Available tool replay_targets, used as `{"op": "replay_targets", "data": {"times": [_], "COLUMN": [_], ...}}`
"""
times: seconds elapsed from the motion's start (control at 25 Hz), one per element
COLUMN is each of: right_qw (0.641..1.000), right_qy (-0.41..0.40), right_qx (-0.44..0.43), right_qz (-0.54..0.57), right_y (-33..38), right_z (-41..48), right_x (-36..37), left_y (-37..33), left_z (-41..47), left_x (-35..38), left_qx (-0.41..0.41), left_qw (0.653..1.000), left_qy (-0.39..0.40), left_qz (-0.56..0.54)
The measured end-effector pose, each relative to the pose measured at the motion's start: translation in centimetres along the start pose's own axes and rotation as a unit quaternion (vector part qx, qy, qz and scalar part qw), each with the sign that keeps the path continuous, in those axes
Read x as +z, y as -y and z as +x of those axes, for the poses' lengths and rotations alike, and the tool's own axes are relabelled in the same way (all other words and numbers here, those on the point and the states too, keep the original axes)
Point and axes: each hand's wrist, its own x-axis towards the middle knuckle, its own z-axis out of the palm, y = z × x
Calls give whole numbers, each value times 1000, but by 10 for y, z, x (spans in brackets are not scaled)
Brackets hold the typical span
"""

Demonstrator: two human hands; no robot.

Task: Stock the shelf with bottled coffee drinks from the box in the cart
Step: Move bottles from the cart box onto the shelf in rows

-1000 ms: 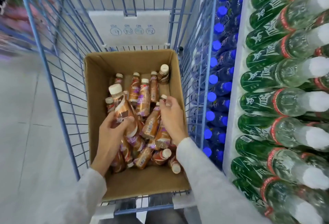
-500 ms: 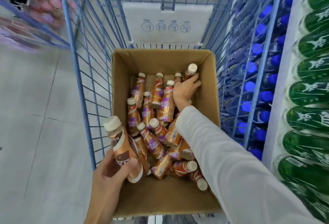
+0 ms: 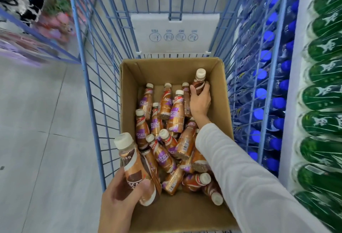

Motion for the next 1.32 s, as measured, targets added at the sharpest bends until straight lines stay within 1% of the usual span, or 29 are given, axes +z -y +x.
{"op": "replay_targets", "data": {"times": [0.08,0.16,0.28,0.44,0.52,0.6,0.68,0.8,0.88,0.96,1.04,1.16,1.24,1.32], "right_qw": [999,997,989,966,956,951,948,930,915,897,878,857,833,818], "right_qy": [0,12,29,82,74,30,-21,-86,-128,-163,-199,-266,-322,-360], "right_qx": [-17,-16,2,1,-14,-36,-36,-36,-38,-34,-62,-76,-75,-77], "right_qz": [31,72,147,244,282,306,317,356,381,409,432,435,443,442], "right_y": [16,41,87,131,138,136,133,117,104,91,79,57,35,17], "right_z": [-27,-70,-144,-258,-305,-347,-383,-427,-452,-476,-503,-546,-578,-609], "right_x": [-31,-63,-116,-184,-210,-232,-251,-285,-310,-333,-360,-403,-433,-462], "left_y": [-4,-13,-42,-83,-99,-108,-109,-102,-93,-82,-70,-49,-31,-12], "left_z": [-8,-24,-48,-93,-117,-140,-158,-192,-222,-253,-285,-332,-371,-414], "left_x": [0,-2,-6,-15,-19,-21,-20,-12,-1,10,23,43,58,69], "left_qx": [14,20,66,152,190,219,230,207,200,205,197,203,204,219], "left_qw": [1000,999,993,968,953,936,922,902,882,858,833,794,760,720], "left_qy": [17,36,100,199,238,274,312,379,426,470,514,565,604,643], "left_qz": [-8,-13,-13,0,-4,-4,-6,14,21,41,63,99,124,142]}}
